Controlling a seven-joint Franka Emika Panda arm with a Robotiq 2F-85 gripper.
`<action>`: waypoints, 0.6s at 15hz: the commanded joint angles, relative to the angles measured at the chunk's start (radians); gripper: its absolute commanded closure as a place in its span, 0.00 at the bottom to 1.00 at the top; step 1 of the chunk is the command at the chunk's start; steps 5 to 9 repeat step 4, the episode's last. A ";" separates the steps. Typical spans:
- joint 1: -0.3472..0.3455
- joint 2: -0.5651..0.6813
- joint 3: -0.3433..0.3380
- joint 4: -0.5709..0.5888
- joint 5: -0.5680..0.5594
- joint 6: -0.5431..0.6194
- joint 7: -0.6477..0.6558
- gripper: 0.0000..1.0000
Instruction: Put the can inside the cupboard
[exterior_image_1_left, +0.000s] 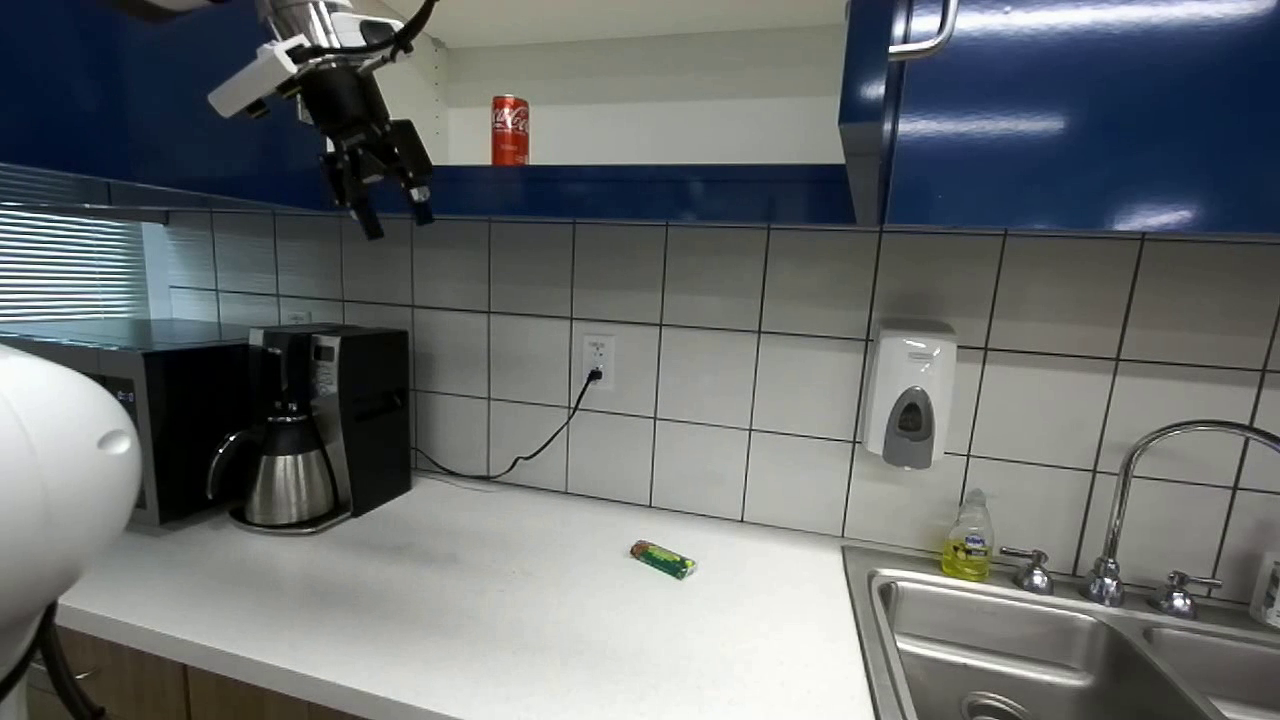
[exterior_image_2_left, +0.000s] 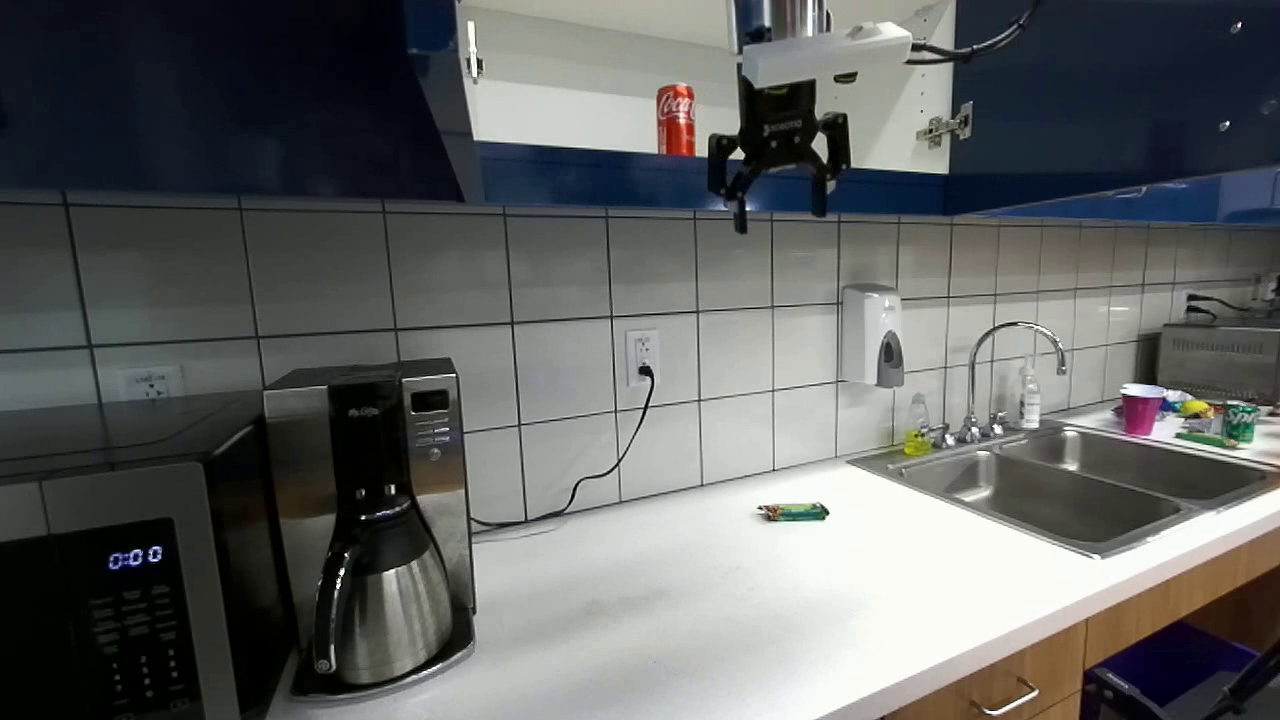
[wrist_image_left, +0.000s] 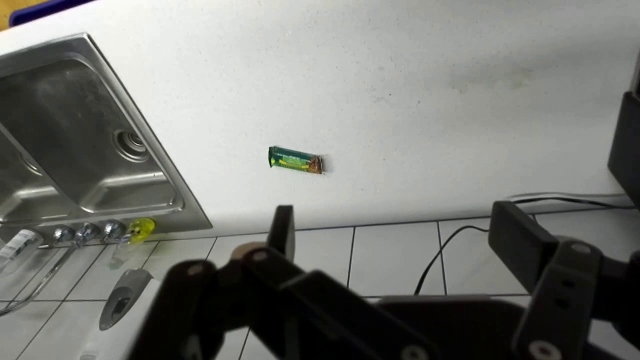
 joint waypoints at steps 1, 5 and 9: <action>-0.040 -0.009 0.029 -0.026 0.019 0.007 -0.014 0.00; -0.045 -0.010 0.033 -0.041 0.018 0.009 -0.013 0.00; -0.045 -0.010 0.033 -0.041 0.018 0.009 -0.013 0.00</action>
